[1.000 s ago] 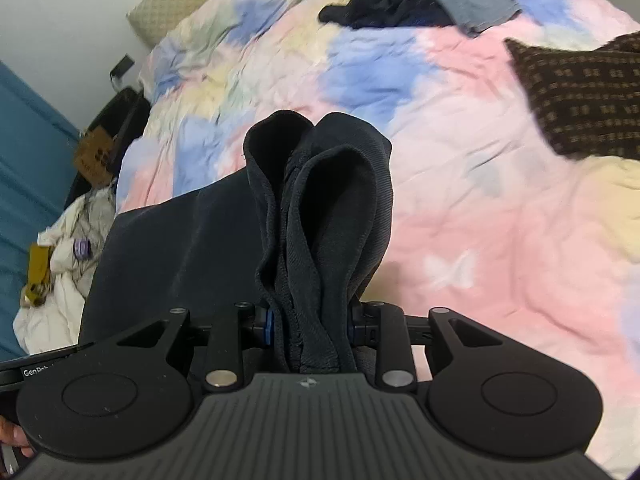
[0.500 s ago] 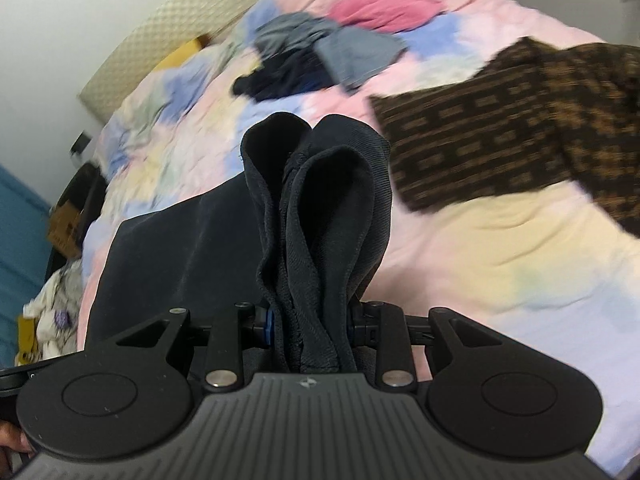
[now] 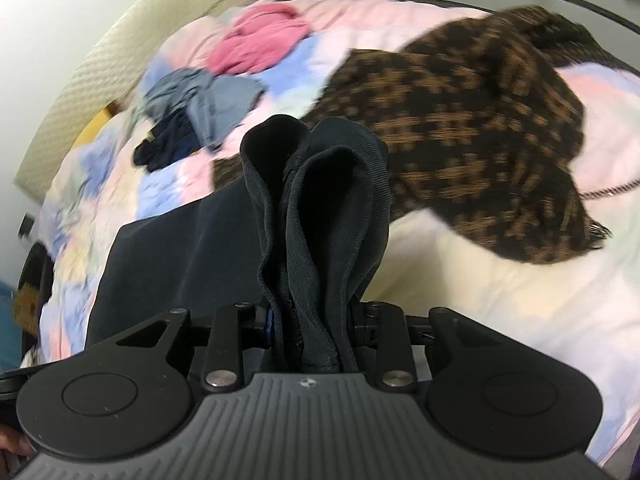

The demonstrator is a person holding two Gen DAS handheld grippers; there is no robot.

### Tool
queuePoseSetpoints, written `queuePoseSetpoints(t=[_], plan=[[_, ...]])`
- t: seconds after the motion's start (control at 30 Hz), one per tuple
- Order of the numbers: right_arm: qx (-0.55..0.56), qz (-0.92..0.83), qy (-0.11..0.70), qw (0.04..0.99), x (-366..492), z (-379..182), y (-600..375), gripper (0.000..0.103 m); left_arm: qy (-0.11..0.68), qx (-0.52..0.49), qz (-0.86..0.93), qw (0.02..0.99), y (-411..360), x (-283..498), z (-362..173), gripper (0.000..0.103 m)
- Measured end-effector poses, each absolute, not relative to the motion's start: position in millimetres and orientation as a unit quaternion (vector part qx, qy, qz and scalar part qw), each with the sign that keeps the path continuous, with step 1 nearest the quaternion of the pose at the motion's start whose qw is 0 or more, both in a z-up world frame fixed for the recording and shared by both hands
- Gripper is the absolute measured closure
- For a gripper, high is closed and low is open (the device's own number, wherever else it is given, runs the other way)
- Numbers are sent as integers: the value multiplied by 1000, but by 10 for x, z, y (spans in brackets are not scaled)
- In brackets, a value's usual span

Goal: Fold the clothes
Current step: 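Carry the folded sweatpants with the right gripper onto the checked scarf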

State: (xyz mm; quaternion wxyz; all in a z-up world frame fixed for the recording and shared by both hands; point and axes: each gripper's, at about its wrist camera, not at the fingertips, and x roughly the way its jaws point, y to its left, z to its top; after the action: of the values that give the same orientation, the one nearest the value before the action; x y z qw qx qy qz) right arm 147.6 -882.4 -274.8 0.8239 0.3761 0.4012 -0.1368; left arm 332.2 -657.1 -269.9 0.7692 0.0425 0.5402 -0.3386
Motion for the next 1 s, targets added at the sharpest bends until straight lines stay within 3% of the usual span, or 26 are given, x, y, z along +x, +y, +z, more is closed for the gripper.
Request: queuePoseSetpoints(t=[0.37,0.6,1.0], plan=[[427,-189,411,783,1511,-3508,-9420,72,573,100,-364,727,-7299,3771,-3411,71],[428,-234,426,761,1583,-4004,-9501,66,583,129,-376,708,-7584,3954,-3724,61],[439,-242,431,751,1659,-4052,-9544,59,577,130,-372,715,-7560,3980,-3706,45]])
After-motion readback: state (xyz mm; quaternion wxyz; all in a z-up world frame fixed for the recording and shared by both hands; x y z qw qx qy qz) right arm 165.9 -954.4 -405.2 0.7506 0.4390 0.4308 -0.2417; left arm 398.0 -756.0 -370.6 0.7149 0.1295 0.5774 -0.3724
